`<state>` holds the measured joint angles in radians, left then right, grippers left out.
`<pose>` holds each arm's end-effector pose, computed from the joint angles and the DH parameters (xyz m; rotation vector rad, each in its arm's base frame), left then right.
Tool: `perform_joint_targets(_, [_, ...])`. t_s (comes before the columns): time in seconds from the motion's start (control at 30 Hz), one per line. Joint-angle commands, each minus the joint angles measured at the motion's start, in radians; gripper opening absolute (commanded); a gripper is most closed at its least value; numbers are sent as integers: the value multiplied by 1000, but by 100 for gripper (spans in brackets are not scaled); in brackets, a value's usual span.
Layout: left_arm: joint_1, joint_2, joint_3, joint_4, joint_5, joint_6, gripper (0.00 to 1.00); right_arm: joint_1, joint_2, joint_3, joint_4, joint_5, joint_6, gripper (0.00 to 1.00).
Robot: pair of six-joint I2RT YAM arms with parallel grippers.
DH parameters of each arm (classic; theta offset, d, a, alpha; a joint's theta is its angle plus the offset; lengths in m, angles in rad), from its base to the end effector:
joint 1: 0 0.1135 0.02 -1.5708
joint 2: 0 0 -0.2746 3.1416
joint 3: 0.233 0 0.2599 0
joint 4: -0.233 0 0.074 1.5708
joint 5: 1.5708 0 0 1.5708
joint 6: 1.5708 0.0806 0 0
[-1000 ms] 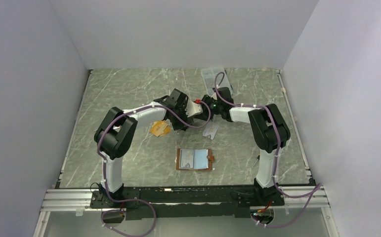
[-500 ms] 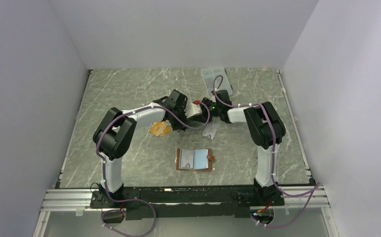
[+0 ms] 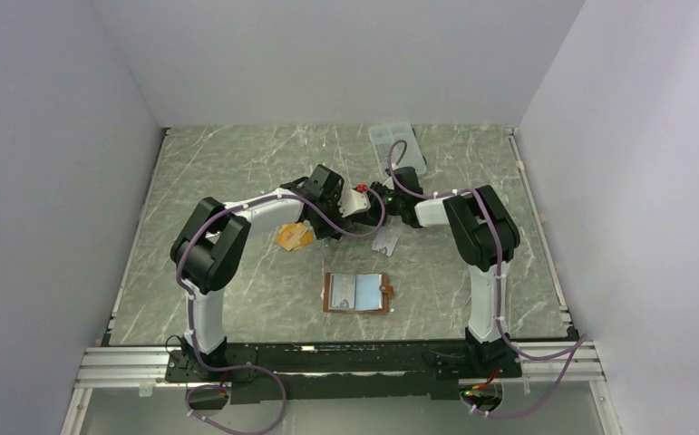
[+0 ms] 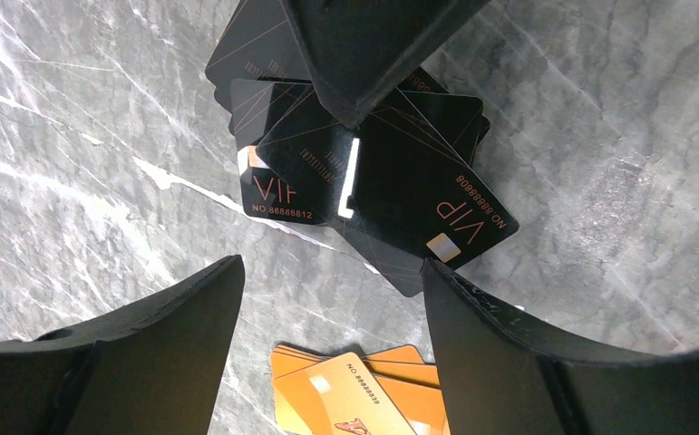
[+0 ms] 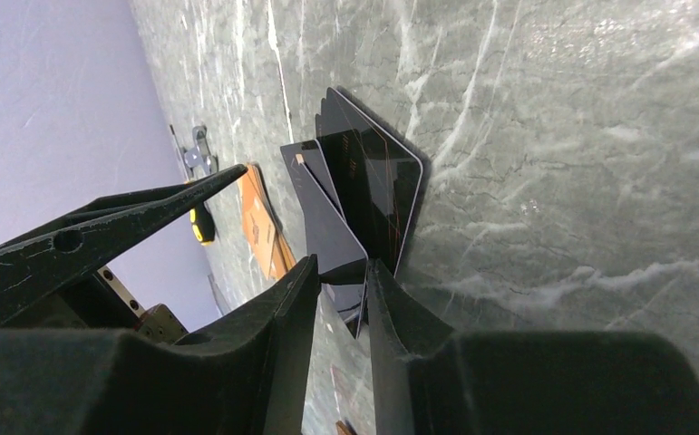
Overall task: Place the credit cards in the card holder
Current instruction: Pick up the credit card from the center of the board.
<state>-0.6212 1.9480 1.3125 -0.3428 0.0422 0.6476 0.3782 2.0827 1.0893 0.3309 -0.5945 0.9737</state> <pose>0.3612 -0.2627 0.1388 1.5236 2.0427 -0.0435 0.4051 0.2095 0.0872 0.3687 2.4510 1.3345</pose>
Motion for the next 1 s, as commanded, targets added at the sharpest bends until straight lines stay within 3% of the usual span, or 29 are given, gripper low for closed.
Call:
perform_joint_targets(0.0, [2,-28,-8,-21,21,18,77,11,10,19,52,-7,0,28])
perform_joint_targets(0.27, [2,-34,-21,-15,22,27,75,32,-13,24,73,-5,-7,20])
perform_joint_targets(0.77, [5,-46,-26,-10,51,32,71,72,36,35,150,-30,30,23])
perform_joint_targets(0.83, [7,-48,-23,-13,60,32,70,76,45,35,154,-29,36,19])
perform_joint_targets(0.97, [12,-52,-16,-22,79,29,68,80,50,30,163,-25,38,0])
